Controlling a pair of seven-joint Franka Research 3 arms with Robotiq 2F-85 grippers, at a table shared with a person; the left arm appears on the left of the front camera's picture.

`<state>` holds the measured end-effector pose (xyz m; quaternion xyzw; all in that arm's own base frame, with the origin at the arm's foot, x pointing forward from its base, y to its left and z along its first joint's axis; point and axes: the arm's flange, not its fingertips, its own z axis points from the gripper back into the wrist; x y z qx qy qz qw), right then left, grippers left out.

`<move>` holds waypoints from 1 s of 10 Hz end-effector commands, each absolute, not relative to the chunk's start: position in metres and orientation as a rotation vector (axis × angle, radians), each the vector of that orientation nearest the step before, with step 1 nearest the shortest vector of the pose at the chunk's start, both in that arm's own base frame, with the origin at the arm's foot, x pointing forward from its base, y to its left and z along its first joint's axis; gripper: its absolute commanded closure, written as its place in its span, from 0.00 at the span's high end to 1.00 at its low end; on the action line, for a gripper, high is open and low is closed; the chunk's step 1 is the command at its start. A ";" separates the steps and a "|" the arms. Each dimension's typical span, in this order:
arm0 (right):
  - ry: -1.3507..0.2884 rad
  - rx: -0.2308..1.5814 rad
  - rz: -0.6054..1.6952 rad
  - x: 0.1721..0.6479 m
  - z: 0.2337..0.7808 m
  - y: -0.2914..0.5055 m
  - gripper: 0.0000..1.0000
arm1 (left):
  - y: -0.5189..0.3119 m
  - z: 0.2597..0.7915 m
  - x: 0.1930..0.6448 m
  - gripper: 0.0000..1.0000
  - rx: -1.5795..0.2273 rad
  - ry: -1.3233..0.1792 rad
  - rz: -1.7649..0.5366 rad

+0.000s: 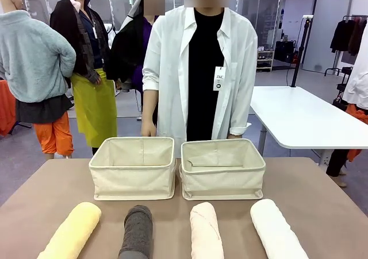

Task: Divide the towels into two baskets.
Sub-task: Pick up one hotel-folded towel and place it in the Fabric basket indicated by the person.

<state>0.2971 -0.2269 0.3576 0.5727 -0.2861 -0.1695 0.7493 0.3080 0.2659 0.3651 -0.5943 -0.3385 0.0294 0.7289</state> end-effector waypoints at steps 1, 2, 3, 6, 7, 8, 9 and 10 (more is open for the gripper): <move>-0.632 1.257 -0.365 0.296 0.359 -0.227 1.00 | 0.267 0.365 0.303 1.00 -1.320 -0.760 0.061; -0.632 1.257 -0.365 0.296 0.359 -0.227 1.00 | 0.267 0.365 0.303 1.00 -1.320 -0.760 0.061; -0.632 1.257 -0.365 0.296 0.359 -0.227 1.00 | 0.267 0.365 0.303 1.00 -1.320 -0.760 0.061; -0.632 1.257 -0.365 0.296 0.359 -0.227 1.00 | 0.267 0.365 0.303 1.00 -1.320 -0.760 0.061; -0.632 1.257 -0.365 0.296 0.359 -0.227 1.00 | 0.267 0.365 0.303 1.00 -1.320 -0.760 0.061; -0.632 1.257 -0.365 0.296 0.359 -0.227 1.00 | 0.267 0.365 0.303 1.00 -1.320 -0.760 0.061; -0.632 1.257 -0.365 0.296 0.359 -0.227 1.00 | 0.267 0.365 0.303 1.00 -1.320 -0.760 0.061; -0.632 1.257 -0.365 0.296 0.359 -0.227 1.00 | 0.267 0.365 0.303 1.00 -1.320 -0.760 0.061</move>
